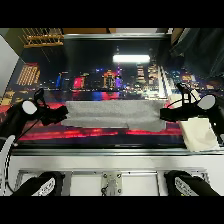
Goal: Fold the clothes and pants, and hang the long-sleeved shirts on hangers.
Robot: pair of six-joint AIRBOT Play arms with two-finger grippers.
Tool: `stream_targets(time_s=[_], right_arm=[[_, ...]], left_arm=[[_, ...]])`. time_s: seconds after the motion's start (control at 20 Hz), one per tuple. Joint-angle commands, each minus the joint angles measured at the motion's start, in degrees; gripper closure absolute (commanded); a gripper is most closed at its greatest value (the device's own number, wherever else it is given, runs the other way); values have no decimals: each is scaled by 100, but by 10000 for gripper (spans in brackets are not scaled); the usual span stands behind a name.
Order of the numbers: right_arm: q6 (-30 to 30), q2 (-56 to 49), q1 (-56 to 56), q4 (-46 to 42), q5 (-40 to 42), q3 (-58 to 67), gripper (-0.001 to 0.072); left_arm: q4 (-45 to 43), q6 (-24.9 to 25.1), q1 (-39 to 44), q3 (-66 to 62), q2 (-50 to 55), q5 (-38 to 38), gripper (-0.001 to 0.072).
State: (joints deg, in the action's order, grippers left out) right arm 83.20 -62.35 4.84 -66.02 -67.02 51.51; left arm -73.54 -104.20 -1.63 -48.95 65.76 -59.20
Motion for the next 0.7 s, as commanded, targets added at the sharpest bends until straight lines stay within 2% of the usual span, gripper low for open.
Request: stream_targets(time_s=[0.0,0.15,0.2,0.25,0.3,0.35,0.5,0.65], right_arm=[[-50,-546,-4,507,1060,70,693],[-46,-848,-4,702,1849,70,673],[-46,-914,-4,872,2081,70,526],[-50,-957,-4,1080,2317,70,246],[-70,-975,-4,1300,2527,70,46],[-90,-966,2,1460,2660,76,44],[-184,-909,326,1480,2308,284,45],[-820,-957,1161,1467,1137,313,45]], left_arm=[[-4,50,175,-754,1102,140,700],[9,26,157,-1263,1770,109,700],[11,24,120,-1388,1934,109,697],[24,24,92,-1488,2048,142,497],[22,24,83,-1582,2114,142,153],[13,24,66,-1700,2127,142,83],[-7,35,-4,-2103,1891,63,88],[-35,208,59,-2181,1377,-177,88]])
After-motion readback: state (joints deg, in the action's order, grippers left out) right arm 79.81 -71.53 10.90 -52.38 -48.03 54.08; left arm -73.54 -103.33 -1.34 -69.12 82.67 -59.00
